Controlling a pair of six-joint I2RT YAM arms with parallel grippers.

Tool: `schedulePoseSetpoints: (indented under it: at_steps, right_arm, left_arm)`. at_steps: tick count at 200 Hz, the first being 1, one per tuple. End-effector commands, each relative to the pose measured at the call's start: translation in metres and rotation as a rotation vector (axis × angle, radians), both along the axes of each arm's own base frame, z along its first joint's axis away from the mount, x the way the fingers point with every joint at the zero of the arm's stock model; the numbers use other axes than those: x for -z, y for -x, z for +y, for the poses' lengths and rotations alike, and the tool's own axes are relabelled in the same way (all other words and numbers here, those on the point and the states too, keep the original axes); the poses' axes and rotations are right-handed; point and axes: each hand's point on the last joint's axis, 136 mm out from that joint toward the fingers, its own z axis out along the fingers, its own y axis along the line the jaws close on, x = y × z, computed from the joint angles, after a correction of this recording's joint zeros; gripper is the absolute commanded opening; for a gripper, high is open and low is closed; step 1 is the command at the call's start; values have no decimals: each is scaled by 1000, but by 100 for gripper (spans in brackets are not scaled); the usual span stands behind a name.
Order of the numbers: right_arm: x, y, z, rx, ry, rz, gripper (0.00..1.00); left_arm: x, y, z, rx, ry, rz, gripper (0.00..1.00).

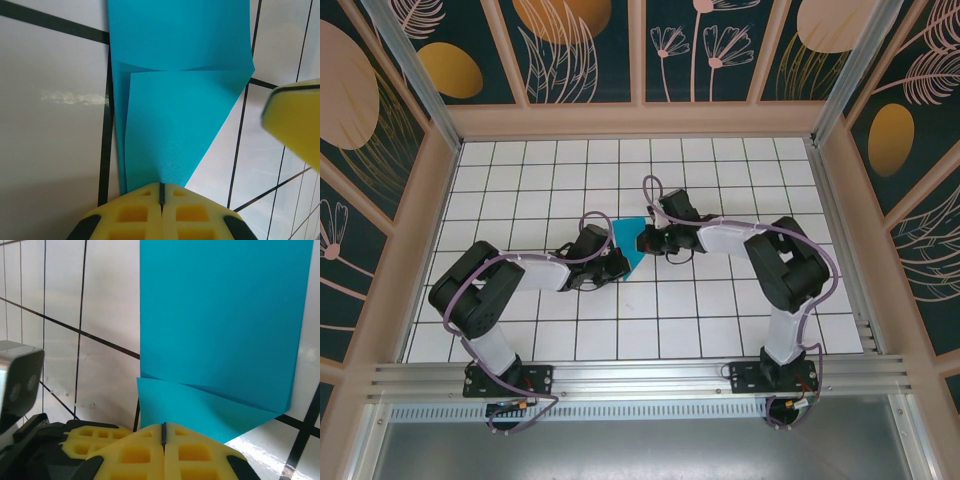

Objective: Fold a paper plane with a square sheet of paper (pick it up from the middle)

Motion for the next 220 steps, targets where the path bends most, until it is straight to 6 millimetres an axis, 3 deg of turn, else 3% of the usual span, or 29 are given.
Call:
schedulePoseSetpoints:
  at_steps: [1,41,109,145,181,220]
  right_arm:
    - [14,5,2,-8,1,47,0]
    - [31,10,3,-29,20,92,0]
    - [27,25,12,-95,8,105,0]
    - [37,32,7,-84,57,124,0]
    - [56,5,-21,26,129,127,0]
    - [52,-38,-51,133,137,92,0]
  left_arm:
    - [37,22,31,-47,-148,123,0]
    - [38,21,30,-42,-152,123,0]
    - [42,24,32,-38,-165,134,0]
    - [40,23,32,-39,-160,128,0]
    - [42,27,35,-41,-169,133,0]
    - [46,31,38,-40,-178,147,0]
